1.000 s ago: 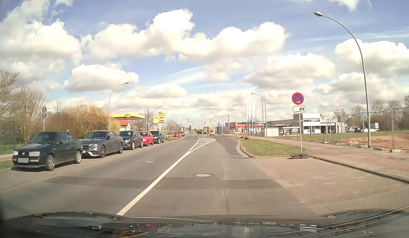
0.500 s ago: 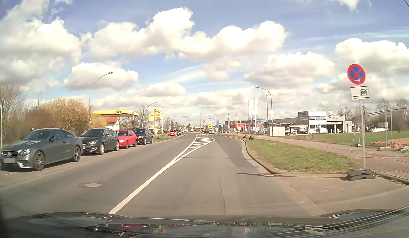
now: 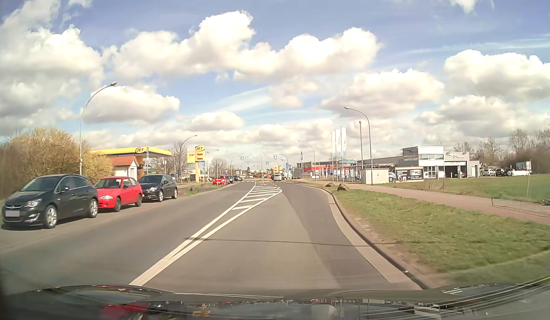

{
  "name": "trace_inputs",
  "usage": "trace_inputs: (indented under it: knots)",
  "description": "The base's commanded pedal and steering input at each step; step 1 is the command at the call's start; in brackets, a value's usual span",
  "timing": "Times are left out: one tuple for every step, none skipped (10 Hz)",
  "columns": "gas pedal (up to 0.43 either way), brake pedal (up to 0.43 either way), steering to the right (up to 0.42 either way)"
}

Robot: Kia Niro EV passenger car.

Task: Follow the waypoints while adhering to traffic rules and regulations

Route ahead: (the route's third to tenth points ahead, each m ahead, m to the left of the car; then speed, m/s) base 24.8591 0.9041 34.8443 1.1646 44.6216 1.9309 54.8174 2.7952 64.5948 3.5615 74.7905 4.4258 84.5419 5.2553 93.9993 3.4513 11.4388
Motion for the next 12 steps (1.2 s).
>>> trace_inputs:
  knots:
    - [0.0,0.0,0.013]
    - [0.0,0.0,0.013]
    - [0.0,0.0,0.012]
    - [0.0,0.0,0.012]
    - [0.0,0.0,0.011]
    - [0.0,0.0,0.011]
    - [0.0,0.0,0.011]
    - [0.0,0.0,0.011]
    - [0.0,0.0,0.011]
    - [0.0,0.0,0.01]
    - [0.0,0.0,0.007]
    - [0.0,0.0,0.005]
